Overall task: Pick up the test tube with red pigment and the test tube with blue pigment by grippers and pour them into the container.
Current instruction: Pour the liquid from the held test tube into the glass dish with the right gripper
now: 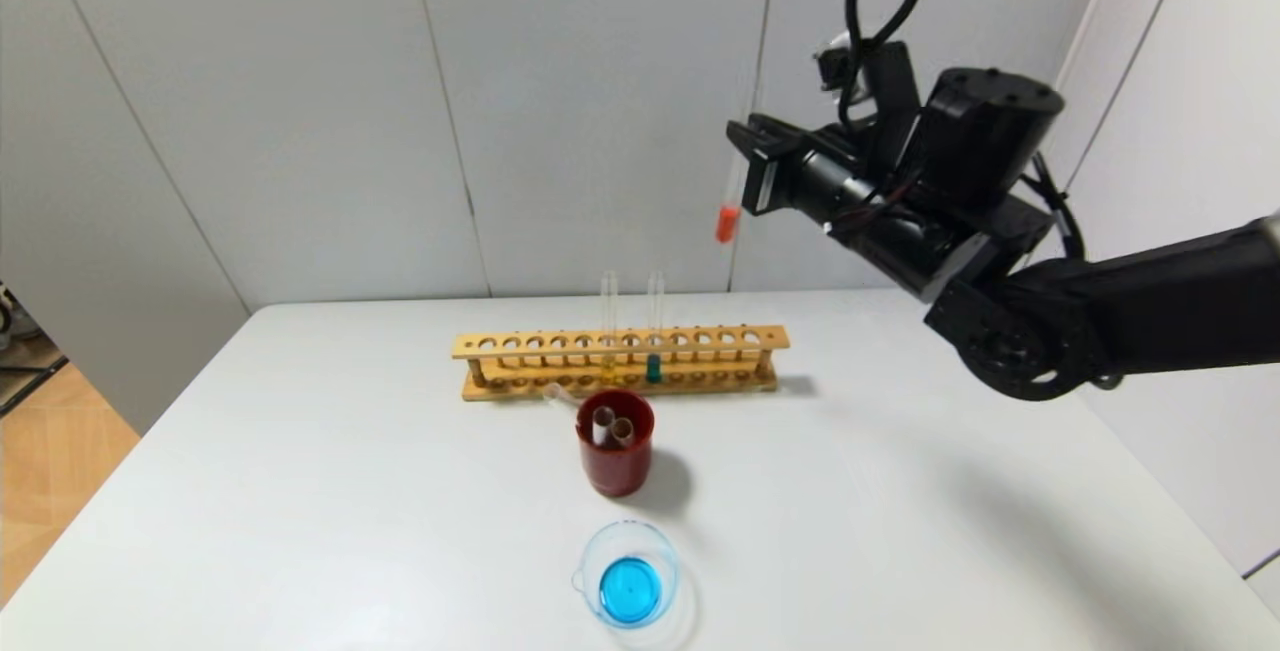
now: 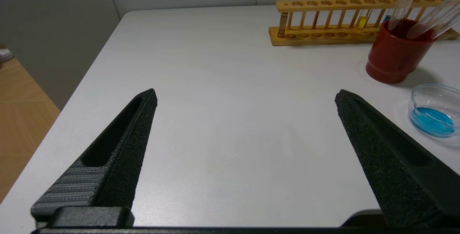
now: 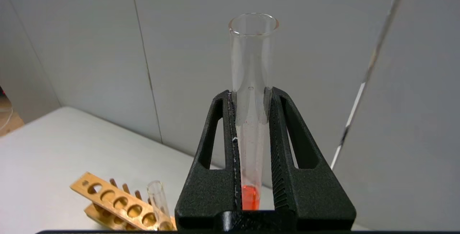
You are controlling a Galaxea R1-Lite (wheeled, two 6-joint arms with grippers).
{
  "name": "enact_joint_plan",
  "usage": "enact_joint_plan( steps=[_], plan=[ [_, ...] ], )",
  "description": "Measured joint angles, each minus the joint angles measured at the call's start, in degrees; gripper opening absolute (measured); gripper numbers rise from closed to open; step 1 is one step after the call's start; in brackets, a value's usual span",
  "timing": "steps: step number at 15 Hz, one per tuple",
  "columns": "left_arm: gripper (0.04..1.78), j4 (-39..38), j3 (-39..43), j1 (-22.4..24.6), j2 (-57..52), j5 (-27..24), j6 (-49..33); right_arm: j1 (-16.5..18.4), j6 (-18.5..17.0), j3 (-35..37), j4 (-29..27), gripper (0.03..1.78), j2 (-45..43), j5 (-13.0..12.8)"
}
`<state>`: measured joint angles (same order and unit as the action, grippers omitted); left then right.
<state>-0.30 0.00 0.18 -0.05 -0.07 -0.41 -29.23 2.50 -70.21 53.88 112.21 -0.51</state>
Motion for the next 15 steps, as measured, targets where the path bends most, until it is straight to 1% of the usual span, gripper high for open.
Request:
enact_joint_plan(
  steps=[2,5,8,10,12,14,15],
  plan=[
    [1.75,0.0,0.0,0.0,0.0,-0.02,0.0,-0.01,1.07,2.01,-1.18,0.32,-4.85,0.0],
    [1.75,-0.02,0.0,0.0,0.0,-0.02,0.0,-0.11,2.9,8.02,-1.46,0.32,-10.42,-0.01],
    [1.75,0.0,0.0,0.02,0.0,-0.02,0.01,-0.54,4.77,18.2,-0.88,0.32,-14.42,-0.06],
    [1.75,0.0,0.0,0.02,0.0,-0.02,0.0,-0.74,7.14,26.0,-0.79,0.32,-16.85,-0.01],
    [1.75,0.0,0.0,0.0,0.0,-0.02,0.0,-1.13,9.95,33.19,-0.55,0.32,-18.99,0.65],
    [1.75,-0.02,0.0,0.0,0.0,-0.02,0.01,-2.49,12.69,39.8,-0.39,0.32,-20.43,1.44],
    [1.75,-0.02,0.0,0.0,0.0,-0.04,0.0,-3.89,14.47,43.2,-0.35,0.32,-20.82,1.63]
  ],
)
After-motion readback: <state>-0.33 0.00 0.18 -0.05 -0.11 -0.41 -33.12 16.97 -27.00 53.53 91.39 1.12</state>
